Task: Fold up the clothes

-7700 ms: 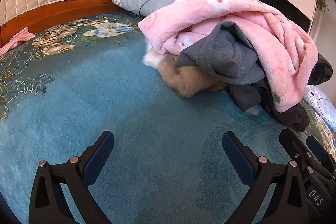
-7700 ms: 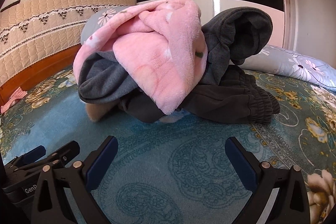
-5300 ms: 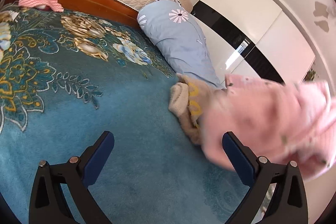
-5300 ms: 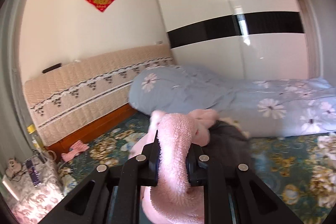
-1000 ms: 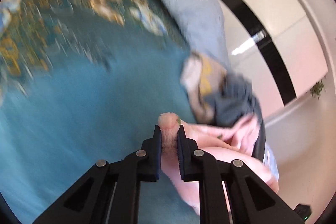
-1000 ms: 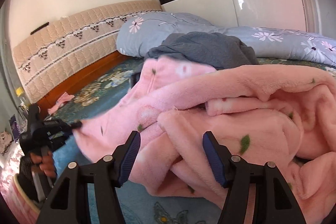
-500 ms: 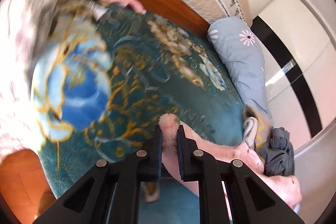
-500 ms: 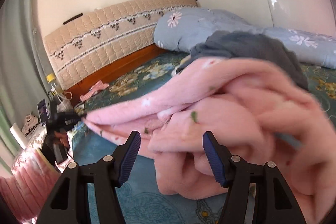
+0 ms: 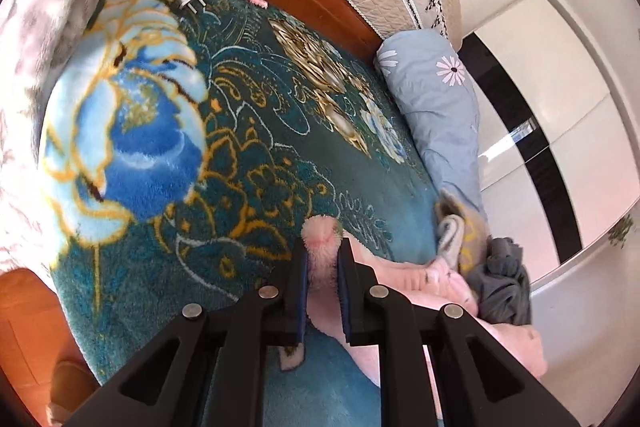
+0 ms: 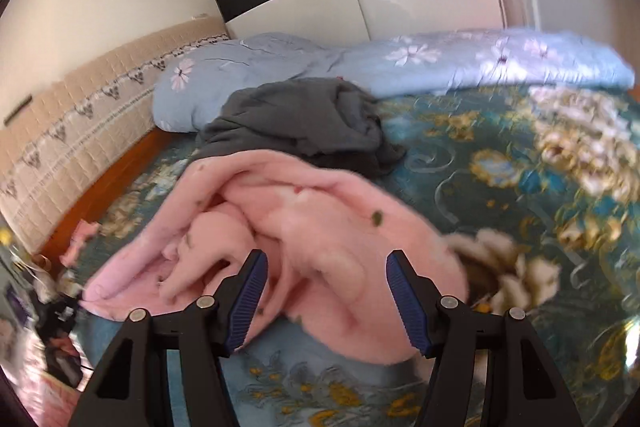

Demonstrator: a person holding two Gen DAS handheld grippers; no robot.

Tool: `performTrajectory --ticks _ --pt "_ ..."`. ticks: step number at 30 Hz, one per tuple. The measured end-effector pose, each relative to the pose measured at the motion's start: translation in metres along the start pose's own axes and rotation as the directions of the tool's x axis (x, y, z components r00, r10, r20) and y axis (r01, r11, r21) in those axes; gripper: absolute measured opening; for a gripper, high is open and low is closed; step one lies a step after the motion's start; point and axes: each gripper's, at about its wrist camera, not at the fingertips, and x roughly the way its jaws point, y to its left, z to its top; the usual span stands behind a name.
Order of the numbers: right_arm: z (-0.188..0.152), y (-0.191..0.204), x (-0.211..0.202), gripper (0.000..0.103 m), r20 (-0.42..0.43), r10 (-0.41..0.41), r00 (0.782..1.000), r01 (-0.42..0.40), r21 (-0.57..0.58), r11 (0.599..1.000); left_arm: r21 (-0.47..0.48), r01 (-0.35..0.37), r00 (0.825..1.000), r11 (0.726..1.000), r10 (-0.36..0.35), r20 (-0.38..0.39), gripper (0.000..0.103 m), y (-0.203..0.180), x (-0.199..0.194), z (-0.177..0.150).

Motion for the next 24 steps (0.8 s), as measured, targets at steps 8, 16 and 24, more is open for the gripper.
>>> performTrajectory --ticks 8,16,24 --pt "-0.015 0.06 0.064 0.065 -0.101 0.026 0.995 -0.04 -0.133 0.99 0.022 0.018 1.0 1.0 -0.018 0.0 0.014 -0.004 -0.002 0.0" --pt "-0.001 0.056 0.079 0.014 -0.137 -0.066 0.988 0.061 -0.04 0.997 -0.019 0.066 0.998 0.998 -0.066 -0.001 0.014 0.001 -0.002 0.002" --pt "0.078 0.05 -0.054 0.013 0.226 -0.195 0.954 0.209 -0.041 0.977 0.018 0.15 0.988 0.988 -0.151 0.03 0.014 -0.013 -0.014 -0.002"
